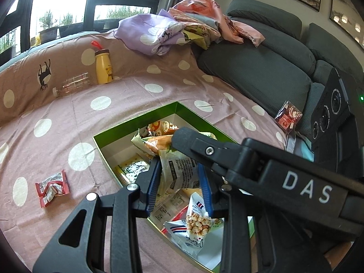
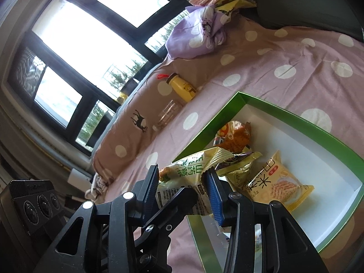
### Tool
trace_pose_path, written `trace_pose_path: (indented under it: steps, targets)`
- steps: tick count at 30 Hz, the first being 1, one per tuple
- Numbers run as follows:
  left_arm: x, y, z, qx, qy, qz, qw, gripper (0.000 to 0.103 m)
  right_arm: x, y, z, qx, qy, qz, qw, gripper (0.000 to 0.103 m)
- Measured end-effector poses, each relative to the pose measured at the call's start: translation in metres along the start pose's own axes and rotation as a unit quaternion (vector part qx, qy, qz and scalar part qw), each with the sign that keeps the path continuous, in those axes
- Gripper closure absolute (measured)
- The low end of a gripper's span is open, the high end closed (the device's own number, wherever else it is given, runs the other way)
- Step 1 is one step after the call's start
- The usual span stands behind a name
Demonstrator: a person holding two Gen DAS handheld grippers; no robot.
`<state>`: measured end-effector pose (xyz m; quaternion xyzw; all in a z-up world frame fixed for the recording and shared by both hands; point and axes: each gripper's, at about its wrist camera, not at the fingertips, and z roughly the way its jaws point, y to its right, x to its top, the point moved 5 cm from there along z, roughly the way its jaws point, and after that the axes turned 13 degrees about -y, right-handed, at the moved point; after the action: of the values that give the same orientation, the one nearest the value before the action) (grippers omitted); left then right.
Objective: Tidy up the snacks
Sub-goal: 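Lower the bag into the green box and open the right gripper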
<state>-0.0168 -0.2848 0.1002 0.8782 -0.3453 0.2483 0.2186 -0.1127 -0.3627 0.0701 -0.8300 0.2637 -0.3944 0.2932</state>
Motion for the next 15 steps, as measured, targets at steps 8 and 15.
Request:
trace_pose_path:
  steps: [8,15]
  targets:
    - [0.002,0.005,0.013,-0.013,-0.019,0.002,0.9997,0.072,0.004,0.015,0.003,-0.017,-0.007,0.023,1.000,0.058]
    - [0.003,0.010,0.025,-0.014,-0.035,0.002,0.9993,0.072,0.005,0.028,0.006,-0.023,-0.018,0.041,0.999,0.058]
